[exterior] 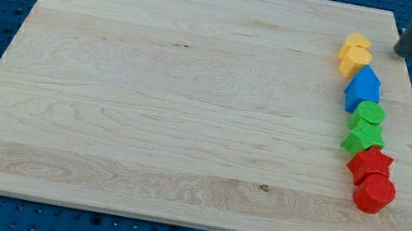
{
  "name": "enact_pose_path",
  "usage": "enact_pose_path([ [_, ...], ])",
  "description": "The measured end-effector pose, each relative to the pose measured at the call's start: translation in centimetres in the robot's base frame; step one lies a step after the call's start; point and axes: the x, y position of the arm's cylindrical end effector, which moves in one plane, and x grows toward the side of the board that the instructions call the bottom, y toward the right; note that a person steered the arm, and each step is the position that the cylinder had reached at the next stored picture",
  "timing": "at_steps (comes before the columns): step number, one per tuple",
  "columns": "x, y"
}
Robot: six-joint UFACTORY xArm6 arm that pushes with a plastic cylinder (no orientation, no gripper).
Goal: Separate the blue triangle from the blue cube
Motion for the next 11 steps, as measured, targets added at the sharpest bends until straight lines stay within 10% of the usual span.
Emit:
enact_pose_path([
  [4, -1.4, -14.0],
  [6, -3.0, -7.1],
  [11, 10.3, -2.9],
])
